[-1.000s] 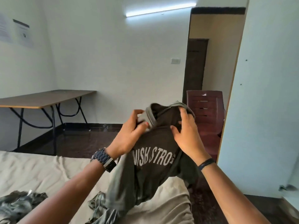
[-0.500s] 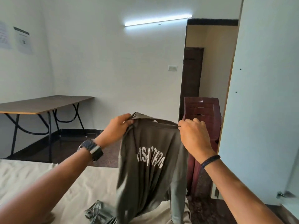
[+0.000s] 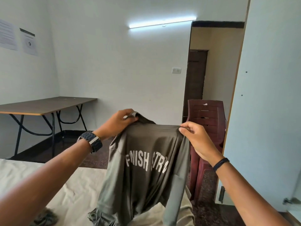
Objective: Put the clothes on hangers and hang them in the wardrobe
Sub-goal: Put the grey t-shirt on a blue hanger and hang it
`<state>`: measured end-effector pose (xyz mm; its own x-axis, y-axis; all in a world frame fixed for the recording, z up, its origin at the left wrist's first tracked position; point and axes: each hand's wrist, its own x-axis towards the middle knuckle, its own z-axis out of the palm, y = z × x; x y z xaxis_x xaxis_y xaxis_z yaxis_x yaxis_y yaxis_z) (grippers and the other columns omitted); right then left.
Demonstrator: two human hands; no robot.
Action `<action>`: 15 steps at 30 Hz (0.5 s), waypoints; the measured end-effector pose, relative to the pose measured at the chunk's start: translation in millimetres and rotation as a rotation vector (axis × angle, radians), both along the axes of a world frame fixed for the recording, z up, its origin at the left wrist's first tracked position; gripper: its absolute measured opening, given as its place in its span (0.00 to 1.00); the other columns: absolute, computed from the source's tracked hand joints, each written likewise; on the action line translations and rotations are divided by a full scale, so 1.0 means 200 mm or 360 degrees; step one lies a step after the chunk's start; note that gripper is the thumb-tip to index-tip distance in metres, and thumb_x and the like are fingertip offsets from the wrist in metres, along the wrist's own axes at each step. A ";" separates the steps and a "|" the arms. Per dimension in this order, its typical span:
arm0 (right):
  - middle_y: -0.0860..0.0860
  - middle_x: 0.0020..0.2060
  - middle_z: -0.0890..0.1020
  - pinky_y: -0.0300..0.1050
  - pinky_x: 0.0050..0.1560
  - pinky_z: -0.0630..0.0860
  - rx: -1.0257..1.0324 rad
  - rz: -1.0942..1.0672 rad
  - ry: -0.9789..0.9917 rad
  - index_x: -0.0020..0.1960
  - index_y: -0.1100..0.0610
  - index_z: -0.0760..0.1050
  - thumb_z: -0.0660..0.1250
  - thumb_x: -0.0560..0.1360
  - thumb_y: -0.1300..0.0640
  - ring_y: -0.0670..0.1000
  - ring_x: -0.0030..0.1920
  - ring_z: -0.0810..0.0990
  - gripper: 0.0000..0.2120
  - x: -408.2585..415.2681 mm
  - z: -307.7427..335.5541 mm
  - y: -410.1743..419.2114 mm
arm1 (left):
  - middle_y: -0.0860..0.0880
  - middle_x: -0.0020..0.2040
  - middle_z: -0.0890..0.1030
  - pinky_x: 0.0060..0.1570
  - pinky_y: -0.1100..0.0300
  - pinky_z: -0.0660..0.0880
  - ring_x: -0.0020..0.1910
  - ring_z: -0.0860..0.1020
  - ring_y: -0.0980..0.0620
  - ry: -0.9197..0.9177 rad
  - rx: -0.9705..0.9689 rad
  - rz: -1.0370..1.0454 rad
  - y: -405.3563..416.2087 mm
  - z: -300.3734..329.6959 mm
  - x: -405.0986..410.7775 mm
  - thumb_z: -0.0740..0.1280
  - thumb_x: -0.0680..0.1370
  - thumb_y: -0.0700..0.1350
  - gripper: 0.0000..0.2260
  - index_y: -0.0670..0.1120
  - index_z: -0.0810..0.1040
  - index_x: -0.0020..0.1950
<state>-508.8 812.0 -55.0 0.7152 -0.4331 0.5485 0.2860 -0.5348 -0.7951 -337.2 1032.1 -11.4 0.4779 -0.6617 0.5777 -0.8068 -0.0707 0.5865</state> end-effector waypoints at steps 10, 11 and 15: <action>0.50 0.40 0.78 0.34 0.46 0.72 0.0224 0.0201 0.0099 0.50 0.60 0.74 0.59 0.81 0.61 0.42 0.40 0.76 0.06 0.00 0.02 0.02 | 0.35 0.49 0.79 0.57 0.45 0.73 0.47 0.77 0.45 0.0654 -0.0288 0.0047 0.04 0.06 0.09 0.63 0.80 0.42 0.14 0.29 0.75 0.53; 0.49 0.39 0.79 0.34 0.45 0.72 0.0251 0.0211 0.0107 0.50 0.59 0.74 0.59 0.81 0.60 0.41 0.38 0.76 0.06 0.00 0.02 0.03 | 0.36 0.49 0.79 0.57 0.45 0.73 0.47 0.76 0.45 0.0639 -0.0311 0.0059 0.04 0.07 0.09 0.64 0.80 0.42 0.15 0.28 0.75 0.54; 0.48 0.40 0.79 0.39 0.46 0.71 0.0337 0.0309 0.0202 0.48 0.55 0.75 0.63 0.75 0.46 0.45 0.42 0.76 0.12 -0.02 0.05 0.06 | 0.43 0.38 0.76 0.42 0.55 0.71 0.39 0.73 0.50 0.0431 -0.0322 0.0133 0.03 0.12 0.10 0.65 0.79 0.46 0.15 0.33 0.76 0.45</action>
